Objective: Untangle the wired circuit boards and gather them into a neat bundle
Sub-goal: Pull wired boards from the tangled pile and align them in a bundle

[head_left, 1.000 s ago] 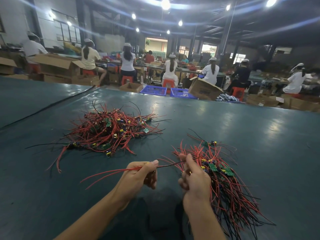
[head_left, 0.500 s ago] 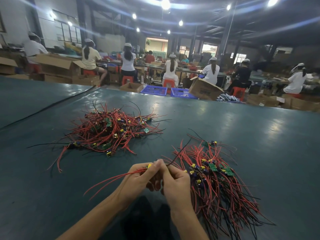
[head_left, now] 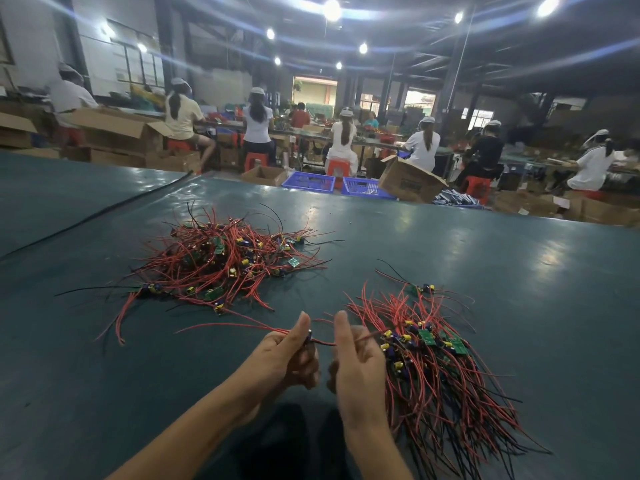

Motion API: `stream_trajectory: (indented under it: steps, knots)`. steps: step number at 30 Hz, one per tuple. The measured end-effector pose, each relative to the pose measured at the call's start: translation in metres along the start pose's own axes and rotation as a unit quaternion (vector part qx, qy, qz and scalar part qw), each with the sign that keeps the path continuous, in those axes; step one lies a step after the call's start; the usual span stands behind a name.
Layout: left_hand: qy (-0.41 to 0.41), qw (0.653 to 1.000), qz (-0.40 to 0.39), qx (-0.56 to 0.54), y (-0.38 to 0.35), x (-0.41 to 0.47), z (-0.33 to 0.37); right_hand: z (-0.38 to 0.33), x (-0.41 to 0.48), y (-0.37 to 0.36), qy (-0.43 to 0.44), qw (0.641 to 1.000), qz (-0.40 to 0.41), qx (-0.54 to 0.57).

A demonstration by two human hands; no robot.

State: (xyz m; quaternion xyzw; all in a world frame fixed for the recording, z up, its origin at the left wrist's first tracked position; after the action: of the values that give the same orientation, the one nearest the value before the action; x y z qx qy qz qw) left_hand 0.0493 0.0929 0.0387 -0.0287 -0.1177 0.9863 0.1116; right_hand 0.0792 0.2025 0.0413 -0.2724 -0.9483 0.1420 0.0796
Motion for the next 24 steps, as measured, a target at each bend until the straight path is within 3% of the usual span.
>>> stream_trajectory:
  steps: [2, 4, 7, 9, 10, 13, 14, 16, 20, 24]
  knots:
    - [0.000, 0.999, -0.030, 0.020, -0.001, 0.000, -0.001, 0.003, -0.008, -0.011, -0.017, 0.998, -0.064, -0.009]
    - [-0.002, 0.999, -0.036, 0.038, -0.002, 0.000, -0.002, 0.003, -0.010, -0.012, -0.030, 0.997, -0.068, -0.023]
    - [-0.022, 0.995, 0.001, 0.099, 0.002, 0.005, -0.002, 0.000, -0.002, -0.002, 0.021, 0.996, -0.023, -0.088]
    - [-0.118, 0.968, 0.046, 0.216, 0.014, 0.009, 0.001, -0.006, 0.004, 0.008, 0.041, 0.990, 0.038, -0.128]
    - [-0.190, 0.932, 0.088, 0.297, 0.023, 0.011, 0.004, -0.007, 0.006, 0.014, 0.027, 0.987, 0.077, -0.136]
    - [-0.351, 0.757, 0.208, 0.510, 0.050, 0.014, 0.018, -0.005, 0.015, 0.031, -0.055, 0.979, 0.179, -0.086]
    - [-0.348, 0.724, 0.239, 0.546, 0.060, 0.018, 0.019, -0.004, 0.018, 0.035, -0.090, 0.974, 0.200, -0.056]
    - [-0.270, 0.690, 0.268, 0.615, 0.083, 0.029, 0.015, -0.001, 0.021, 0.040, -0.169, 0.960, 0.222, 0.038]
    - [-0.102, 0.676, 0.229, 0.693, 0.121, 0.046, -0.002, 0.000, 0.021, 0.041, -0.251, 0.923, 0.195, 0.216]
    - [-0.139, 0.672, 0.272, 0.675, 0.128, 0.049, 0.001, -0.004, 0.022, 0.039, -0.223, 0.933, 0.182, 0.215]
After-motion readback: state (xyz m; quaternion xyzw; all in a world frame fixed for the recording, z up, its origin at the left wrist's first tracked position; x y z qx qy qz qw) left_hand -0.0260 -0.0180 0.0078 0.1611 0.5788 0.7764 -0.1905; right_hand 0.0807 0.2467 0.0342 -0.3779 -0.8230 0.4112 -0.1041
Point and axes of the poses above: each hand's wrist, its own x-axis towards the middle knuckle, its own y-axis out of the back of the hand, z = x × y, the point moved 4 cm from there along x, towards the middle knuckle, and after that the axes turned 14 degrees about z, right-handed, at the moved point
